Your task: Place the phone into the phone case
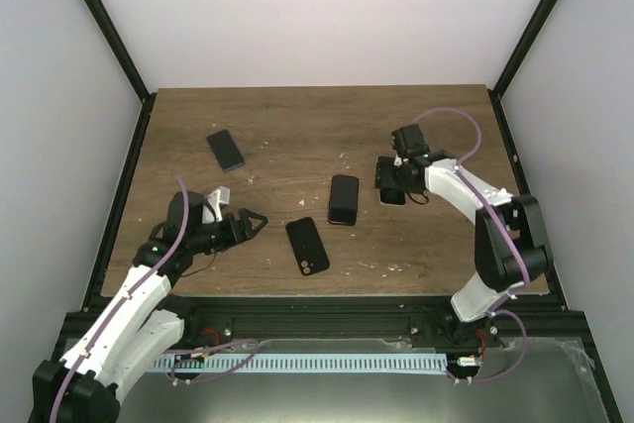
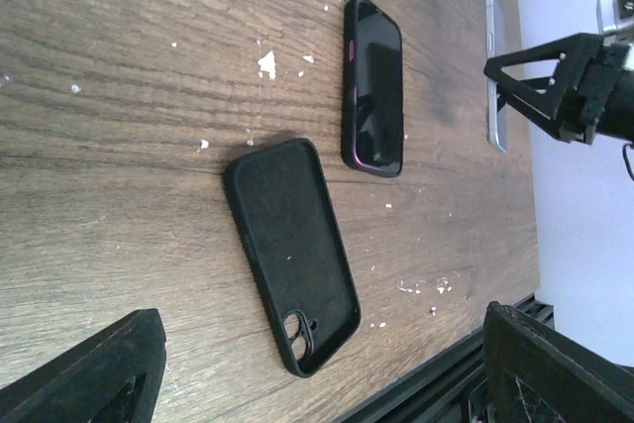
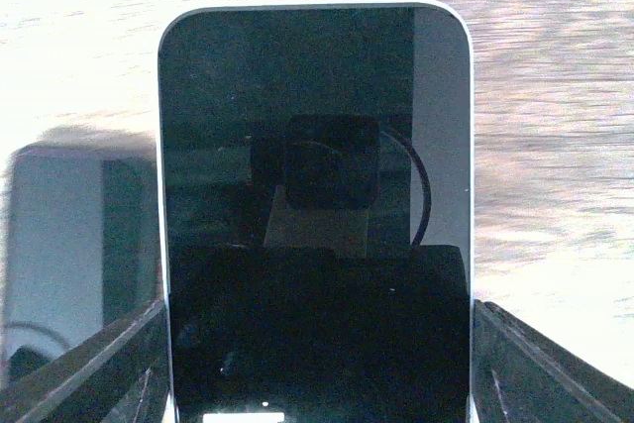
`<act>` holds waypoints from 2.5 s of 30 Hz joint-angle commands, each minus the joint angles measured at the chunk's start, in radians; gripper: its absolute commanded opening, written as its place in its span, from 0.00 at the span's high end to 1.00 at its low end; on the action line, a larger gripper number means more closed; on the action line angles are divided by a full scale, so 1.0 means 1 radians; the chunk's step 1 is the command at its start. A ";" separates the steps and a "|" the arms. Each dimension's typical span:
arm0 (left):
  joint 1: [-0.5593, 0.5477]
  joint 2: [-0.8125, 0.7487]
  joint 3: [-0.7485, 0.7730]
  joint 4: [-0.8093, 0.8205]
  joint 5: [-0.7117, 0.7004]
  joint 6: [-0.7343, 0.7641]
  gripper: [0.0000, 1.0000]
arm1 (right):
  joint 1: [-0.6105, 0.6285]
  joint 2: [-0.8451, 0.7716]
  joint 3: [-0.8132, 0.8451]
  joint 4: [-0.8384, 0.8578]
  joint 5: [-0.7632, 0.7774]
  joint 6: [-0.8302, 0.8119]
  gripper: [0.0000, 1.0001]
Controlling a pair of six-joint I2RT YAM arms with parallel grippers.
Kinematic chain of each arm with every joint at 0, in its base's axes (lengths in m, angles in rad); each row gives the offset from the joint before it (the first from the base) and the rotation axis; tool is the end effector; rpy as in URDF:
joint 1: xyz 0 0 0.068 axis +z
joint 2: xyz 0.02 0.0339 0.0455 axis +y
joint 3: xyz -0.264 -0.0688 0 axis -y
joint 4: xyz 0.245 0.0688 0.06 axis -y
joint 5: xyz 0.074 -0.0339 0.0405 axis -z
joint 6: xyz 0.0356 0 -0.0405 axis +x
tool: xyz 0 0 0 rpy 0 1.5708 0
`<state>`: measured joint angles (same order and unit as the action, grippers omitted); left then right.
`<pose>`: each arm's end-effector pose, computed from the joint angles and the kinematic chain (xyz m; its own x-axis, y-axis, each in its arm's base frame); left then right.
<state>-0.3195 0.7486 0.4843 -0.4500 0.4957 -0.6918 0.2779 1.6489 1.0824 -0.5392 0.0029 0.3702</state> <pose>0.1450 -0.0658 0.2181 -0.8729 -0.3023 -0.3831 0.0788 0.6875 -0.7219 0.3161 0.0901 0.1979 -0.9001 0.1195 -0.4191 0.0564 0.9855 0.1599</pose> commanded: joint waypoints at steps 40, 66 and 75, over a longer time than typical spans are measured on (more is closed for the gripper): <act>-0.001 -0.249 0.123 -0.151 -0.180 0.015 0.12 | 0.701 0.020 -0.101 0.317 -0.164 0.366 0.34; -0.001 -0.234 0.095 -0.135 -0.153 0.002 0.14 | 0.715 0.076 -0.088 0.259 -0.069 0.396 0.29; -0.001 -0.210 0.082 -0.116 -0.129 -0.012 0.16 | 0.726 0.102 -0.084 0.261 -0.057 0.435 0.22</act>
<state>-0.3195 0.5316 0.5739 -0.5922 0.3454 -0.6949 0.9901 1.7287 0.9718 -0.2626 -0.0883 0.7757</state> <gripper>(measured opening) 0.846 0.777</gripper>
